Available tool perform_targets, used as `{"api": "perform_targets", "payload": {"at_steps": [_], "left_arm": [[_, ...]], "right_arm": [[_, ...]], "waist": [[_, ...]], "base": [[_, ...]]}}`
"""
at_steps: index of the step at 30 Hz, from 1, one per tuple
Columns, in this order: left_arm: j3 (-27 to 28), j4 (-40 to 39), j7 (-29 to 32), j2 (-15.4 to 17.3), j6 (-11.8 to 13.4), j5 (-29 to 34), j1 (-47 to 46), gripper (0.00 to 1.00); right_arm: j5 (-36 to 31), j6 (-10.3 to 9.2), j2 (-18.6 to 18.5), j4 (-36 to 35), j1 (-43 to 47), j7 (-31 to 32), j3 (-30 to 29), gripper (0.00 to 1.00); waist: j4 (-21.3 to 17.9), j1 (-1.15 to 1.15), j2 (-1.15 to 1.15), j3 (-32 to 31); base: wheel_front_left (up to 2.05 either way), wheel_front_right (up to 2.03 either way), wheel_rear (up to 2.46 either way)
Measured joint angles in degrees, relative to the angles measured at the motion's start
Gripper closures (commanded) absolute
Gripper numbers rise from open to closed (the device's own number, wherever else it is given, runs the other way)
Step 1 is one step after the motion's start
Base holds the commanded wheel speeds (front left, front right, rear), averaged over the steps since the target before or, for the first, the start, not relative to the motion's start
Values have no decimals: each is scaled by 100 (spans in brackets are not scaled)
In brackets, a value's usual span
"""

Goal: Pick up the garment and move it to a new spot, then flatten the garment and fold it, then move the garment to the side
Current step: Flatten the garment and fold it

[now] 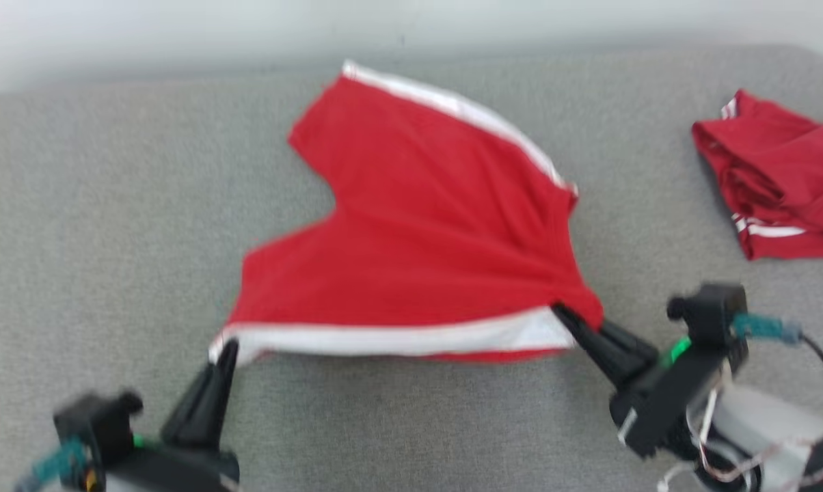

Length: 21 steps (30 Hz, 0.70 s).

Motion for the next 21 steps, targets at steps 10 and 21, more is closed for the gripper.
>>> {"api": "perform_targets", "payload": {"at_steps": [10, 21], "left_arm": [[400, 264, -1, -486, -363, 475, 1550, 100], [684, 371, -1, -464, -548, 602, 2068, 100]], "right_arm": [[-274, 0, -94, -367, 1717, -2, -104, 100], [-353, 0, 74, -505, 2775, -12, -261, 100]], "waist": [[33, 1, 0, -672], [134, 2, 1, -1160]], "base": [[0, 0, 0], [0, 0, 0]]}}
